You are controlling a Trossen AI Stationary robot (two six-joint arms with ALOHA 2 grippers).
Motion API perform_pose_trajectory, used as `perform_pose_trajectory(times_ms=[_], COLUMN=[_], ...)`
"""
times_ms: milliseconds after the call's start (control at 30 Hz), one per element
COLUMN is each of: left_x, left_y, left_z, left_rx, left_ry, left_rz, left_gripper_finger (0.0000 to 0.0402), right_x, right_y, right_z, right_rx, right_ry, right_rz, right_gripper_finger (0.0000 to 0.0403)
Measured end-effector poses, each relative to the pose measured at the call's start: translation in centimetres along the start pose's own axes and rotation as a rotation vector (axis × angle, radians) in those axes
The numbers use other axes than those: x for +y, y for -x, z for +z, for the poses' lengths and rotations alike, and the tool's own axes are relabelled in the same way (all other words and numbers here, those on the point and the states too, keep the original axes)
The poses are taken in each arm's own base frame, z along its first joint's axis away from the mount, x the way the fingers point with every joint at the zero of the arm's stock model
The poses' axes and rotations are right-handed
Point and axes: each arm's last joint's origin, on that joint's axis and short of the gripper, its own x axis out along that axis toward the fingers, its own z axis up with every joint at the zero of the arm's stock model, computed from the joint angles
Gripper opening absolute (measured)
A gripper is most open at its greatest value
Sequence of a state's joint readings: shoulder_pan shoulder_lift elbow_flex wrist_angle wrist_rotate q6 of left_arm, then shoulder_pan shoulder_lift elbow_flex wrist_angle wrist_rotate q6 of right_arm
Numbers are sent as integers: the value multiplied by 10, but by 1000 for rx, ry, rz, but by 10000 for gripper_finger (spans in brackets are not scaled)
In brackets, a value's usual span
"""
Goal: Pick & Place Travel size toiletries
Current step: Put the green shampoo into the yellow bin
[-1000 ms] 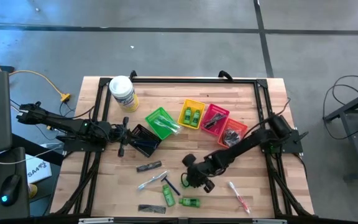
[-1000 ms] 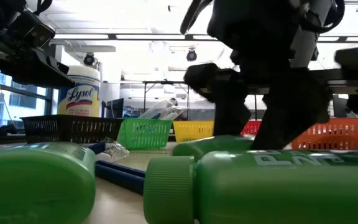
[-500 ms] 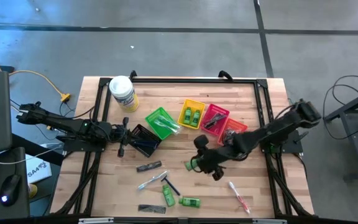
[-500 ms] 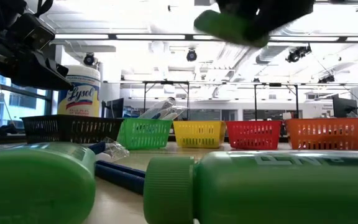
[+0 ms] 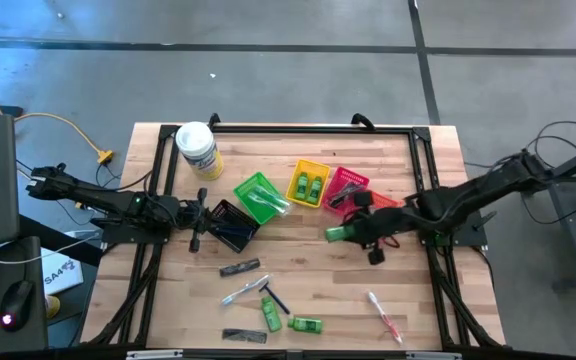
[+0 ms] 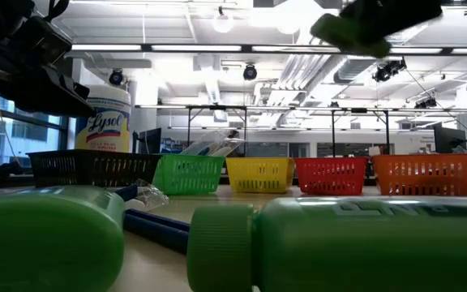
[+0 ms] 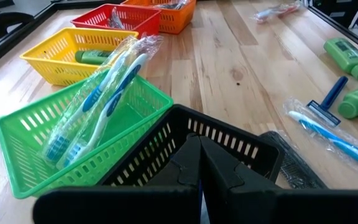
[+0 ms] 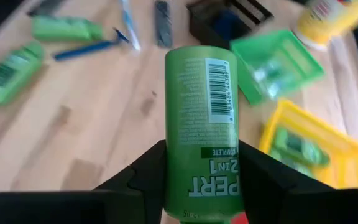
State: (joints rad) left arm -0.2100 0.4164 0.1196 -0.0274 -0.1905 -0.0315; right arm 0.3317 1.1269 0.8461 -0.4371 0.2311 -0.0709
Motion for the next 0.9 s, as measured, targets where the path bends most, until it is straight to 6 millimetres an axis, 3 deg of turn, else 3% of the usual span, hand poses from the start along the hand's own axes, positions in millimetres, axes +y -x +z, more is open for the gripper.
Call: perform_pose_trajectory(times_ms=[200,367,500,633,900], left_x=[0,0,0,0,0], left_y=[0,0,0,0,0], left_z=[0,1,3,3,2], left_rx=[-2,-11,-27,-27,-24], left_ry=[1,3,6,6,5], left_rz=[0,0,-1,-1,0], left_gripper_finger=[0,0,0,0,0], right_x=[-2,-5,-12,-32,-89], right_y=[10,20,24,24,-3], right_z=[-49,-63,-55,-35,16], right_rx=[20,-31,-105,-133,81], right_ry=[-64,-83,-67,-86,37], right_rz=[-99,-157,-260,-346,-414], right_gripper_finger=[146,148,149,145,148])
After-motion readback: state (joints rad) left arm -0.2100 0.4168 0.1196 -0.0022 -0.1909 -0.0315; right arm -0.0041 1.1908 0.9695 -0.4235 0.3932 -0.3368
